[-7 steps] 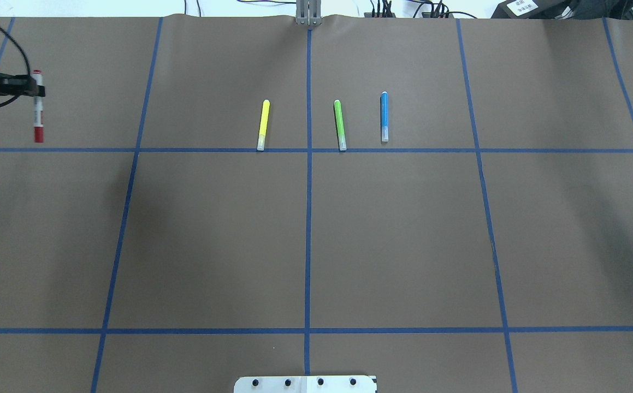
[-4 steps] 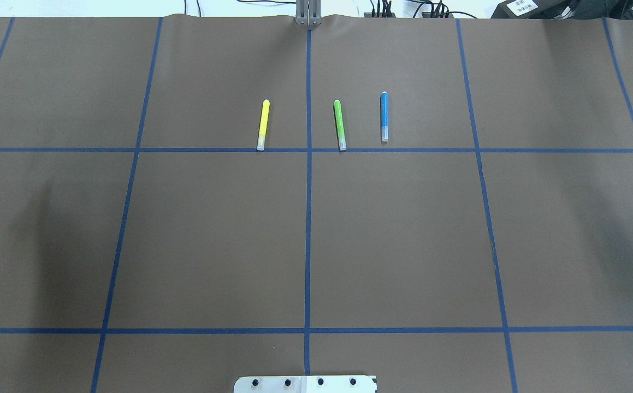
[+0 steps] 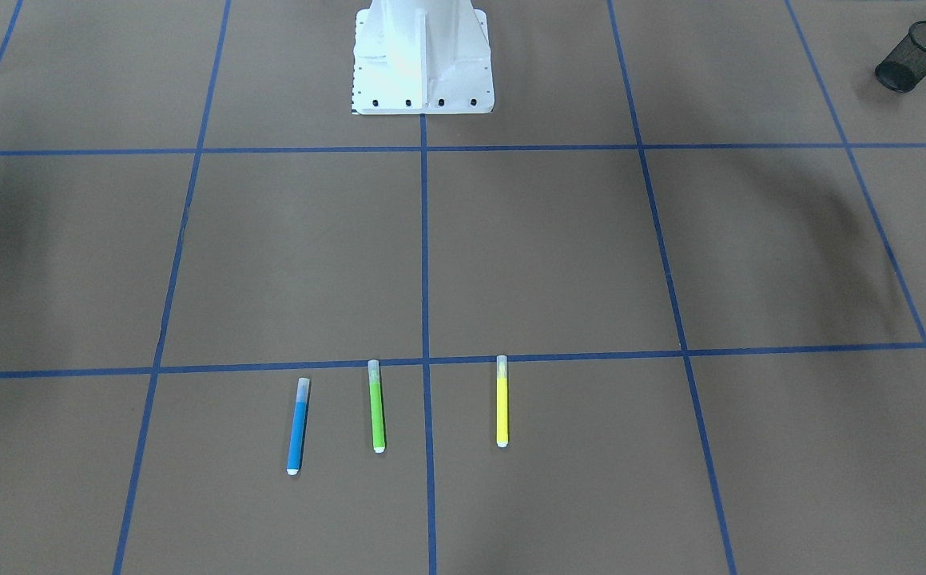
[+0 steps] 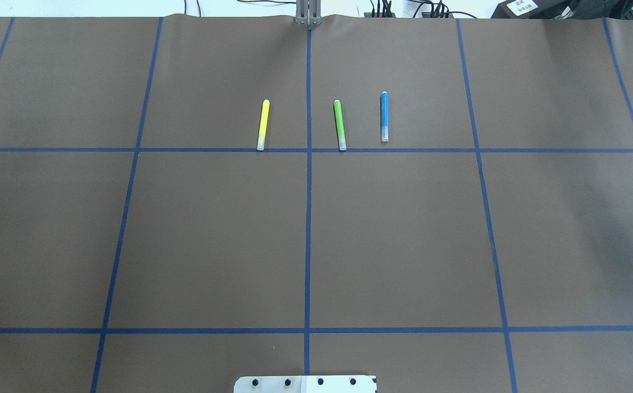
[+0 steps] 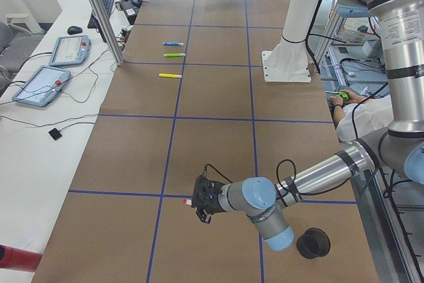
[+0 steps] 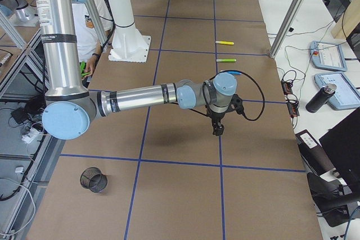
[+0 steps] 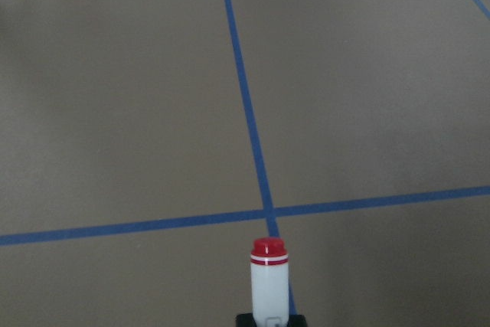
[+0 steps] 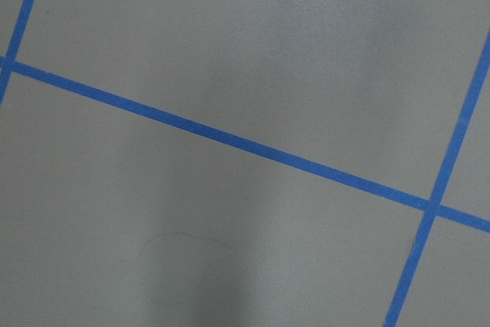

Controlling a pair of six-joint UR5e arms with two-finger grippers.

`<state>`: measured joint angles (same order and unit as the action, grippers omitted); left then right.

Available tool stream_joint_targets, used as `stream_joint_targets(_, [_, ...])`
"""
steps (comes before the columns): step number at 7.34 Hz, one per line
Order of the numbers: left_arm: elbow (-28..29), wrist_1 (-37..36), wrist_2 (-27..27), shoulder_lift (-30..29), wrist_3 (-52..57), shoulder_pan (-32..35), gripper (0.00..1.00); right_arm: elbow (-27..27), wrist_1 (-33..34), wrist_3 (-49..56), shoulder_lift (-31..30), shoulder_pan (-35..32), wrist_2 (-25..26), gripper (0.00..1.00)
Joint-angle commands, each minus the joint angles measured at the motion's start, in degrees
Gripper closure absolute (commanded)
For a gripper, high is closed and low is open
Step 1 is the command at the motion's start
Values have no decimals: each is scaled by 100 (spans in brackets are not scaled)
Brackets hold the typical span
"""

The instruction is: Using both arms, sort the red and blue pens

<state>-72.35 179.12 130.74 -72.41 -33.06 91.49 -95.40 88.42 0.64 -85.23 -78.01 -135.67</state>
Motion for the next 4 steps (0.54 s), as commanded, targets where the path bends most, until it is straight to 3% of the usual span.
stream_joint_targets(1, [-86,560,513,698,299,1165,100,-49,-9,-99,7,14,-3,0])
stream_joint_targets(4, [-78,1474,496,1674,440,1852,100,-49,0,-108,16,14,-12,0])
